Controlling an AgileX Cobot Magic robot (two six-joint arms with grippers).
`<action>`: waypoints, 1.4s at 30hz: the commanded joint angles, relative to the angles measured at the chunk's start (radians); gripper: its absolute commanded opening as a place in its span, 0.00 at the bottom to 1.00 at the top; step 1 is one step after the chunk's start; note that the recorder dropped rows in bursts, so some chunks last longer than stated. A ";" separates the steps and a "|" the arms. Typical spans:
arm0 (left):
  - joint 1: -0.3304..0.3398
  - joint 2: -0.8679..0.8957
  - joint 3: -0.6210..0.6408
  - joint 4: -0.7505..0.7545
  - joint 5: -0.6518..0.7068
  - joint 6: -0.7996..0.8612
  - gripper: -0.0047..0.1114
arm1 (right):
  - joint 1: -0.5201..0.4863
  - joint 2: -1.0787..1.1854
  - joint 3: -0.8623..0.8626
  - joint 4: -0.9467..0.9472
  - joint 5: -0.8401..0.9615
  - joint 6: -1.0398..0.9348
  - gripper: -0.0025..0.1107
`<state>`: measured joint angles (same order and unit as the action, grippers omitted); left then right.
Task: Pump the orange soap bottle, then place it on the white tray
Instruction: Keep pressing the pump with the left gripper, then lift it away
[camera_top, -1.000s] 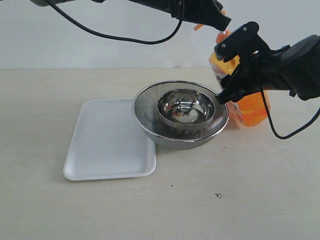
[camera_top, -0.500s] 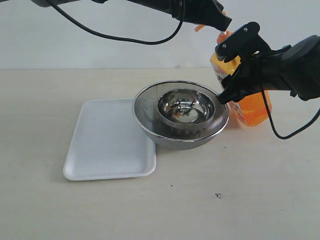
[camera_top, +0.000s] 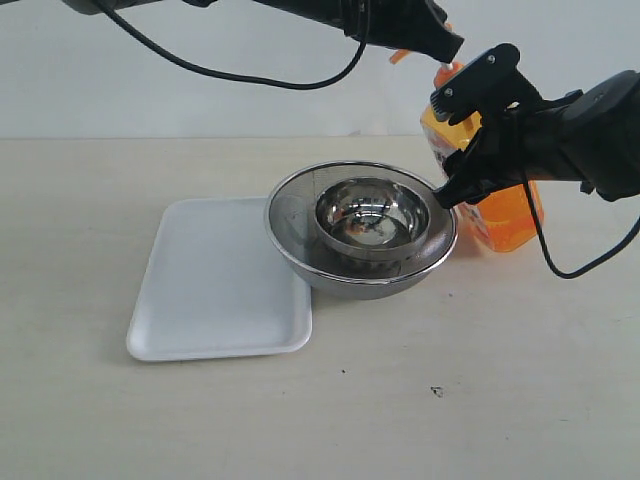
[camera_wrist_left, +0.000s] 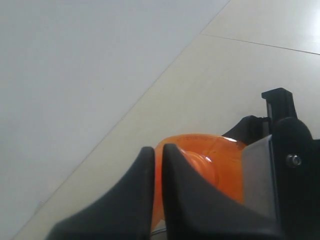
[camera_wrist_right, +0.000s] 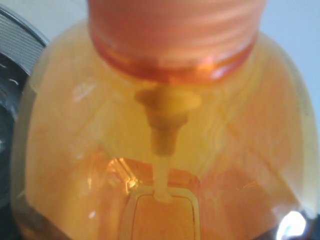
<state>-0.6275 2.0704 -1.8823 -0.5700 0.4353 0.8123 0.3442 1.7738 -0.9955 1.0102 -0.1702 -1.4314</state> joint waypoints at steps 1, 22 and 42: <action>-0.013 0.054 0.024 0.017 0.133 -0.005 0.08 | 0.003 0.003 0.006 0.012 0.069 0.021 0.02; -0.011 -0.083 -0.019 0.017 0.055 0.026 0.08 | 0.003 0.003 0.006 0.012 0.069 0.021 0.02; 0.004 -0.324 -0.015 0.536 0.197 -0.299 0.08 | 0.003 -0.135 0.006 0.012 -0.044 -0.073 0.02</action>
<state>-0.6353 1.7846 -1.8981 -0.1738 0.5572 0.6420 0.3478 1.7214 -0.9811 1.0337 -0.1637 -1.4812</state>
